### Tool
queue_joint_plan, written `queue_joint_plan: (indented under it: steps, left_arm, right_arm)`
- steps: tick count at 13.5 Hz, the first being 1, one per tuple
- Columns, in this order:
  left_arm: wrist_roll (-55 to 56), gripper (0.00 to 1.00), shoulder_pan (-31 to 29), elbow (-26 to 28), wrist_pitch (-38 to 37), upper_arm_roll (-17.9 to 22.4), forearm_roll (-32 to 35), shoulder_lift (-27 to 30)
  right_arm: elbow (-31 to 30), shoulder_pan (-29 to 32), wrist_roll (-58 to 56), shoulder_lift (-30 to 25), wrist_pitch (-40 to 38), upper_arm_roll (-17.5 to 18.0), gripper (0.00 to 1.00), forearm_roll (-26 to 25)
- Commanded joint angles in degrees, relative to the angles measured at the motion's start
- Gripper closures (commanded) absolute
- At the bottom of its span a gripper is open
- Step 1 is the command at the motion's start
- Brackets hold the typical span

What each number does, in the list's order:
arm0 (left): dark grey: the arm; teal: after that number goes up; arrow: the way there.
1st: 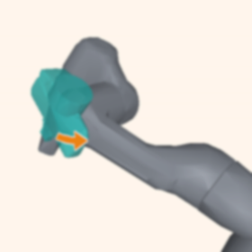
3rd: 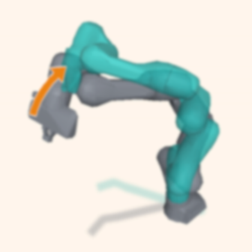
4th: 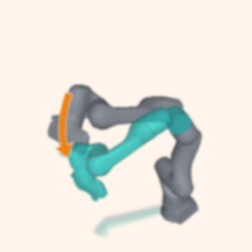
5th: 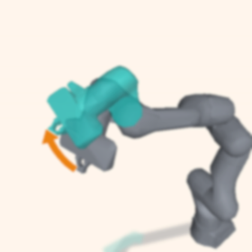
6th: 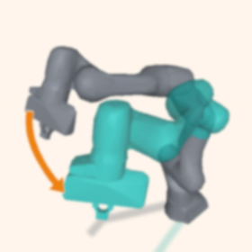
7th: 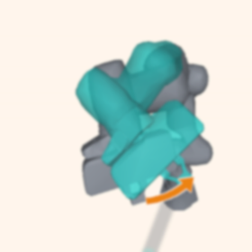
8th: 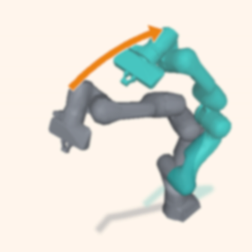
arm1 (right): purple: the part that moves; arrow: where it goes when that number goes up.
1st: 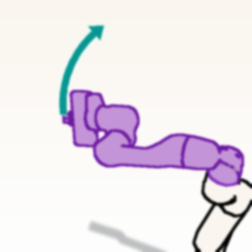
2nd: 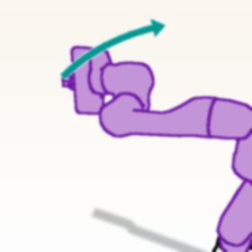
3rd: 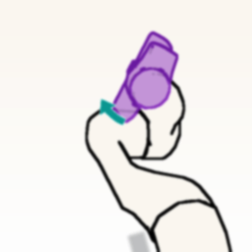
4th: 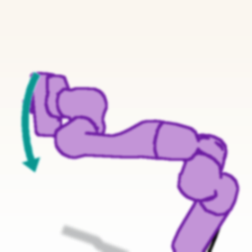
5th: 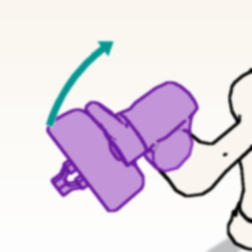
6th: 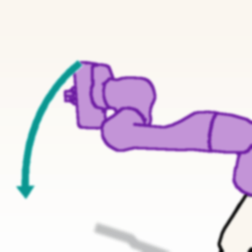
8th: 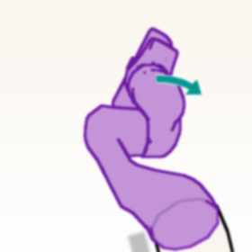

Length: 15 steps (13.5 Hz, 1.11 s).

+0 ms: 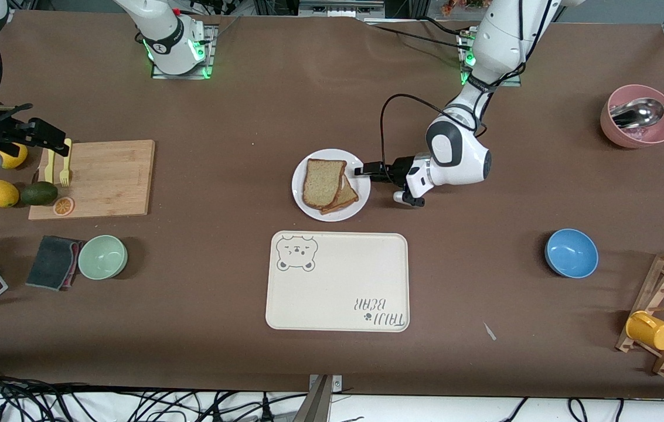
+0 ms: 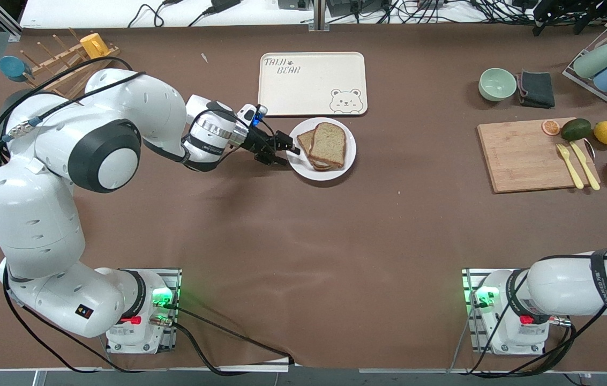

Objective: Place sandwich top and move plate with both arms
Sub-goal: 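Close the left gripper on the plate rim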

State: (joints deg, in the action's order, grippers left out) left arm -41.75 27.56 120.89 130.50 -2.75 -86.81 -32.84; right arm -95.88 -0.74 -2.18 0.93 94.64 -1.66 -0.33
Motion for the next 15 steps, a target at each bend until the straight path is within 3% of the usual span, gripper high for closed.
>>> queue_joint_plan:
  steps: [1, 3, 9, 15]
  left_arm:
    - [-2.37, 0.50, 1.27, -0.30, 0.64, 0.38, -3.19, -0.91]
    - [-2.37, 0.57, 1.54, -0.48, 0.64, 0.38, -3.36, -1.00]
    - [-2.37, 0.59, 1.54, -0.39, 0.64, 0.38, -3.36, -1.09]
    - [-2.28, 0.70, 1.54, -0.48, 0.55, 0.38, -4.33, -1.35]
  right_arm:
    - [1.05, 0.83, -0.02, 0.30, -0.60, 0.43, 0.00, 0.86]
    - [1.05, 0.83, 0.07, 0.30, -0.60, 0.52, 0.00, 0.86]
    - [1.05, 0.83, 0.51, 0.30, -0.78, 0.52, 0.00, 0.86]
    - [1.05, 0.83, 0.51, 0.22, -0.87, 0.52, 0.00, 0.86]
